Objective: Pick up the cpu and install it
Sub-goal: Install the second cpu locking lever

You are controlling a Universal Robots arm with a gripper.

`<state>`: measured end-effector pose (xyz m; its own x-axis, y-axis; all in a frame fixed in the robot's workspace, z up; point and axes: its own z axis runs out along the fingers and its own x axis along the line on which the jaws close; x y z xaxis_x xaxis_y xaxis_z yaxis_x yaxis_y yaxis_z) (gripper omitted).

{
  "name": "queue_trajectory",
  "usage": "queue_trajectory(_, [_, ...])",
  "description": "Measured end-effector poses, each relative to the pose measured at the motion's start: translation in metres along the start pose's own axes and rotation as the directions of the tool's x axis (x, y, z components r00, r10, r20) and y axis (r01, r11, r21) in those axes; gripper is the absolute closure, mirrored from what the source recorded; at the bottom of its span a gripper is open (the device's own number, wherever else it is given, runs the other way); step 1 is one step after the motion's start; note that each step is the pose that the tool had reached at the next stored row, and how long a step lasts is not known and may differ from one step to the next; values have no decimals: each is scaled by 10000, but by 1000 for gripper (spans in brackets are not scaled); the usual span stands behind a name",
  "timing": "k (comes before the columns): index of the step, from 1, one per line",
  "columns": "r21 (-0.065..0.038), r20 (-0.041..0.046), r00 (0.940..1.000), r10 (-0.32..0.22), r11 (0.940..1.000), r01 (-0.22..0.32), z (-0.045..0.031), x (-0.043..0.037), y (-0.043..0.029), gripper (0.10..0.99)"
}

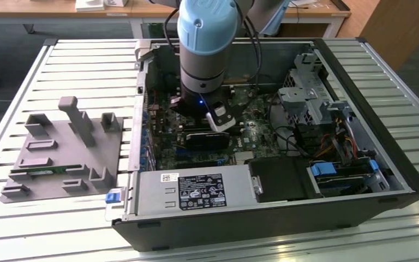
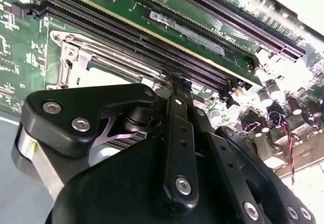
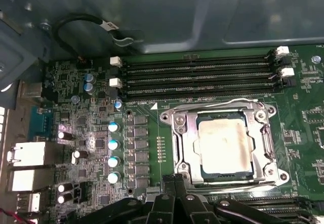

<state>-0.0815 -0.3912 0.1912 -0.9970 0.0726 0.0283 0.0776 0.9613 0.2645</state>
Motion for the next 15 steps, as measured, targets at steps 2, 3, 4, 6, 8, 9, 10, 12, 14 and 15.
queue_trajectory(2, [-14, 0, 10000, -1, 10000, 1, 6, 9, 12, 980])
queue_trajectory(3, [-18, -1, 10000, 0, 10000, 0, 9, 15, 18, 980])
queue_trajectory(4, [-22, -2, 10000, 0, 10000, 0, 12, 21, 24, 980])
queue_trajectory(6, [-30, -2, 10000, -1, 10000, 1, 16, 32, 34, 980])
queue_trajectory(8, [-39, -1, 10000, -1, 10000, 1, 19, 44, 38, 980])
queue_trajectory(9, [-49, 2, 10000, -1, 10000, 1, 22, 48, 41, 980])
queue_trajectory(10, [-43, 1, 10000, -1, 10000, 1, 22, 52, 41, 980])
queue_trajectory(12, [-37, -3, 10000, -1, 10000, 1, 14, 57, 42, 980])
queue_trajectory(14, [-44, -3, 10000, -2, 10000, 2, 1, 58, 47, 980])
queue_trajectory(15, [-46, -3, 10000, -2, 10000, 1, -11, 59, 51, 980])
